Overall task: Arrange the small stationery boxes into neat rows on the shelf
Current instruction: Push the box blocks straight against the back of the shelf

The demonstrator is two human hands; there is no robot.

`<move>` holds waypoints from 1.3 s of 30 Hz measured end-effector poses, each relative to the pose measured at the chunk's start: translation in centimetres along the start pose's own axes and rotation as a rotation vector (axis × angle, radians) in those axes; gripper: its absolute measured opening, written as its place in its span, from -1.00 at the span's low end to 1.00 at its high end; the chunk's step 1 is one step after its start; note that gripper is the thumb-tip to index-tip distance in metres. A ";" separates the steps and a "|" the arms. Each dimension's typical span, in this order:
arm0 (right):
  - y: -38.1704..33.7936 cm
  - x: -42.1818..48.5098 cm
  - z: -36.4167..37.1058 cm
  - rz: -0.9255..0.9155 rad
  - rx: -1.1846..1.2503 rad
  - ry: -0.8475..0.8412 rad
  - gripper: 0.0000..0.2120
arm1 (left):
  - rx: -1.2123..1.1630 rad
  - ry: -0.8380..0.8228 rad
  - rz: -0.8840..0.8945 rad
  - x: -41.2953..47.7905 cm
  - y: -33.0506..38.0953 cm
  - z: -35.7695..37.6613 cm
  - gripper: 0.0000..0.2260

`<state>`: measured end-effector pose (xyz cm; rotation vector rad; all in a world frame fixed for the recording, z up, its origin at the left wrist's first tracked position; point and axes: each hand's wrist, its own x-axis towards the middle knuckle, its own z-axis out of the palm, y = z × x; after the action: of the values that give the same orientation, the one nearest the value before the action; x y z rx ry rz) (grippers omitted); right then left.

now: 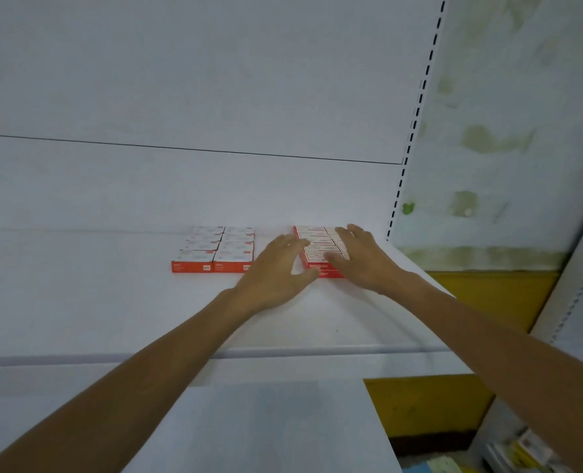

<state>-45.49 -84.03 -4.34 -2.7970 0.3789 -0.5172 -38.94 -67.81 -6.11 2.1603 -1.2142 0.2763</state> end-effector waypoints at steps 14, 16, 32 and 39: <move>5.6 1.1 -1.5 0.048 0.091 0.086 -0.63 | -0.338 -0.056 -0.359 5.8 0.3 1.8 -0.50; 6.2 1.8 -0.8 0.050 0.137 0.100 -0.63 | -0.374 -0.016 -0.401 6.6 0.1 2.5 -0.53; 9.9 10.3 1.6 0.334 0.704 -0.126 -0.73 | -0.725 -0.001 -0.578 12.9 -2.5 6.0 -0.78; 9.8 10.2 2.1 0.403 1.110 -0.177 -0.61 | -0.962 0.088 -0.652 13.9 -3.9 7.4 -0.70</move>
<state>-37.50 -95.79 -6.12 -1.6229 0.4225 -0.2482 -28.99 -80.56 -6.98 1.5175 -0.3733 -0.4155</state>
